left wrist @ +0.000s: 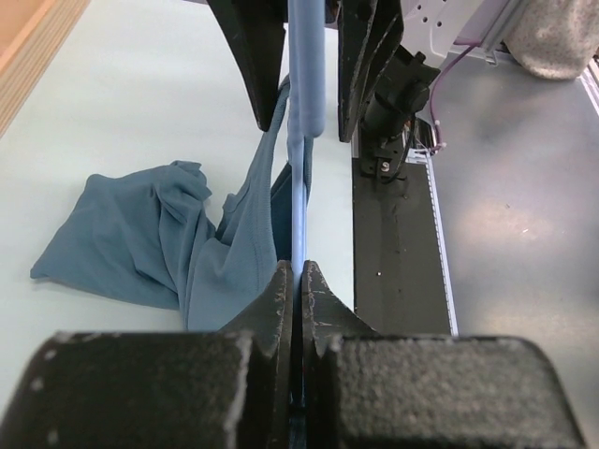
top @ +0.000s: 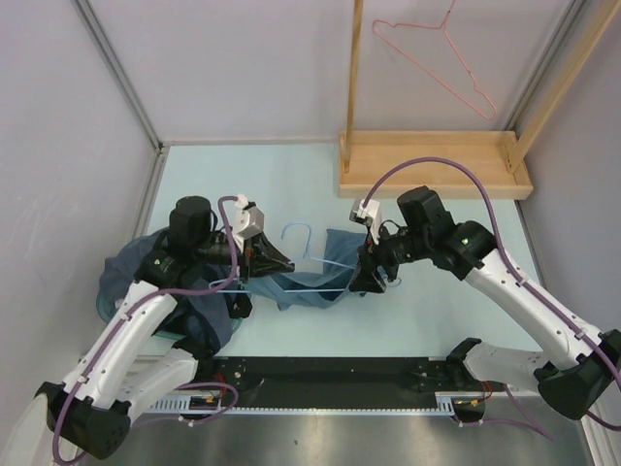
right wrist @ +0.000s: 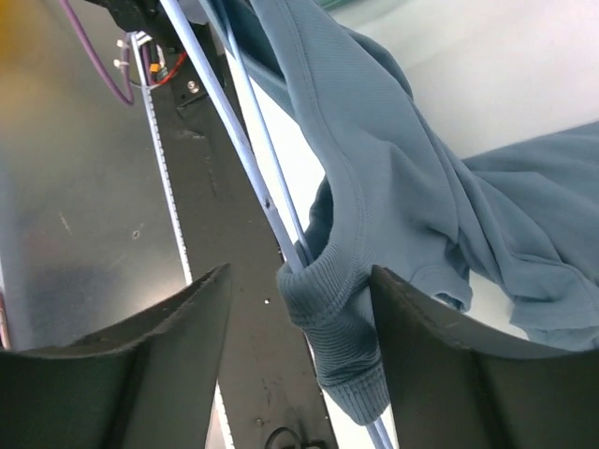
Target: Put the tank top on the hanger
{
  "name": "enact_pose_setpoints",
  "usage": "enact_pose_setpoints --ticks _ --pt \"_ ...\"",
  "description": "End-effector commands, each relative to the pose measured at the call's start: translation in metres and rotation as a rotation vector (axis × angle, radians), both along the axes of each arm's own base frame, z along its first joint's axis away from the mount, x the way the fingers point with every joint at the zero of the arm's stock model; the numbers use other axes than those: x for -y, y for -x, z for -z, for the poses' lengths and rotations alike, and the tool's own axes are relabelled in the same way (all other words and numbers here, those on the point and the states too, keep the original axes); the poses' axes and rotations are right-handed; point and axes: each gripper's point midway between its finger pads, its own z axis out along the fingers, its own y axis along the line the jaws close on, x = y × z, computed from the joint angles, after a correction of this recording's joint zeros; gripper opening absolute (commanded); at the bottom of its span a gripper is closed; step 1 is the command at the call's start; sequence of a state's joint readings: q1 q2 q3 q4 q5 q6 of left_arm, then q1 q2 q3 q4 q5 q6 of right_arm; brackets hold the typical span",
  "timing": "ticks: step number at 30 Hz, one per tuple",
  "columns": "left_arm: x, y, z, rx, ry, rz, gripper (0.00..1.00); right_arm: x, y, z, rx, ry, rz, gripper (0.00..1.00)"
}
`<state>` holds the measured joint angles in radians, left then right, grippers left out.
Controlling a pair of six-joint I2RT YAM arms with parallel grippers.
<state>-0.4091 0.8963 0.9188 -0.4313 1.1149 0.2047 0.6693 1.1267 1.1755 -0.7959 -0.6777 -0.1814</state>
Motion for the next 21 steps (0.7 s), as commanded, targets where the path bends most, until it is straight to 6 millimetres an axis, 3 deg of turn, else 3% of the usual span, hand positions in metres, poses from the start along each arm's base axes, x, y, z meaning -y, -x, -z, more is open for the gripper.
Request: enact_pose_setpoints --ticks 1,2,5,6,13,14,15,16,17,21 --pt "-0.003 0.005 -0.033 0.120 0.073 0.046 0.00 -0.001 0.000 0.002 0.031 0.020 -0.002 0.60" --pt "-0.003 0.005 -0.033 0.120 0.076 0.047 0.00 -0.002 0.000 0.003 0.031 0.022 -0.004 0.57" --pt "-0.005 0.004 -0.034 0.117 0.084 0.046 0.00 -0.004 0.003 0.005 0.030 0.035 -0.011 0.37" --pt "-0.005 0.004 -0.034 0.117 0.085 0.045 0.00 -0.006 0.005 0.005 0.033 0.036 -0.018 0.02" --pt "-0.005 -0.015 -0.030 0.094 0.057 -0.053 0.00 -0.007 -0.009 0.010 0.080 0.061 0.071 0.00" --pt "-0.005 -0.018 -0.030 0.099 0.056 -0.070 0.05 -0.010 -0.016 0.005 0.112 0.032 0.091 0.00" --pt "-0.006 -0.021 -0.030 0.098 0.052 -0.089 0.14 -0.009 -0.020 0.004 0.121 0.029 0.128 0.00" --pt "-0.007 -0.029 -0.027 0.090 0.040 -0.136 0.45 -0.007 -0.020 0.003 0.139 0.018 0.145 0.00" --pt "-0.008 -0.034 -0.027 0.097 0.037 -0.162 0.62 -0.008 -0.026 -0.002 0.167 -0.003 0.173 0.00" --pt "-0.011 -0.055 -0.026 0.090 0.026 -0.274 0.98 0.001 -0.040 -0.004 0.220 -0.010 0.285 0.00"
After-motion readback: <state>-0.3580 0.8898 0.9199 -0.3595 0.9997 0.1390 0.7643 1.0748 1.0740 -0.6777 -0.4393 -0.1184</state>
